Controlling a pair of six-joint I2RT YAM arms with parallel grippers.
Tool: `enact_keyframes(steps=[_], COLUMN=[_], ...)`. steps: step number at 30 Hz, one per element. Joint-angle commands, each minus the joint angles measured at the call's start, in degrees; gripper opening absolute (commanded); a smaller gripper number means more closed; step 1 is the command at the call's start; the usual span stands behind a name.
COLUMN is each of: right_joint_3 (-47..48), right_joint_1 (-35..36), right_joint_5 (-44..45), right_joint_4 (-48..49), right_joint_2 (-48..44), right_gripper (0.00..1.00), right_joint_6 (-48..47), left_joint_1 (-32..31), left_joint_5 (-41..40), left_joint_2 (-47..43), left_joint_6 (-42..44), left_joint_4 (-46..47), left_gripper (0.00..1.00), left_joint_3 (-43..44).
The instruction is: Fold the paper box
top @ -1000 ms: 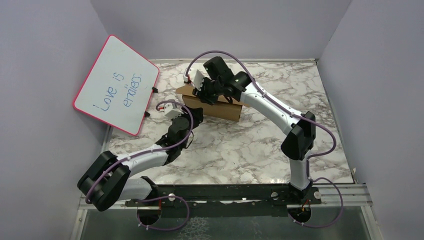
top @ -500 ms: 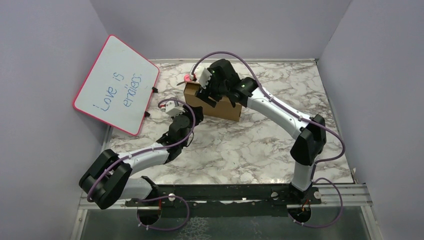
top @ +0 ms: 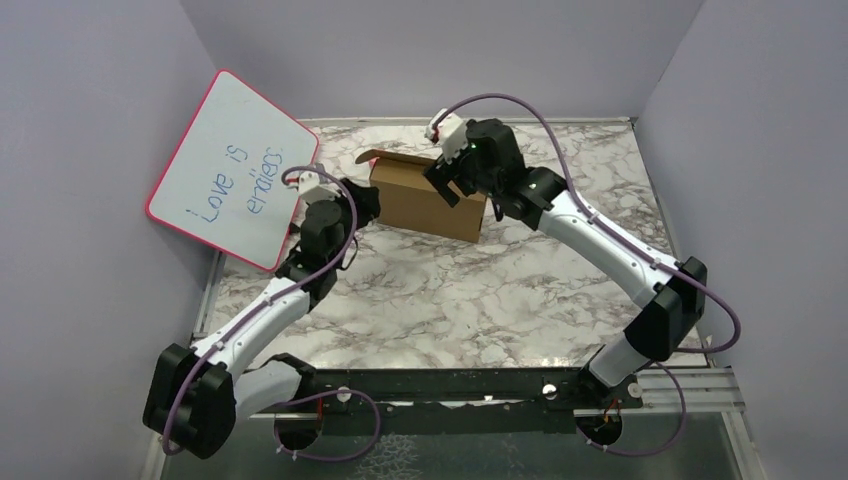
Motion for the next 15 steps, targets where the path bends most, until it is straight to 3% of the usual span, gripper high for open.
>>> enact_keyframes(steps=[1,8,15], right_joint_3=[-2.26,-7.72,-12.57], right_joint_1=[-3.01,-8.45,-10.89], right_joint_5=[3.62,2.45,1.01], right_joint_4=[2.31,0.61,0.22], right_joint_2=[-5.19,-9.17,-11.38], right_gripper=[0.90,0.90,0.86], right_joint_6=[6.42,10.44,13.88], left_joint_1=[5.75,15.29,21.38], left_joint_5=[10.26,22.36,36.67], left_joint_2=[-1.28,5.68,13.63], left_joint_6=[6.28,20.44,29.82], left_joint_4=[-15.48,-30.08,-33.13], left_gripper=[0.61,0.66,0.69], left_joint_3=[8.20,24.05,32.79])
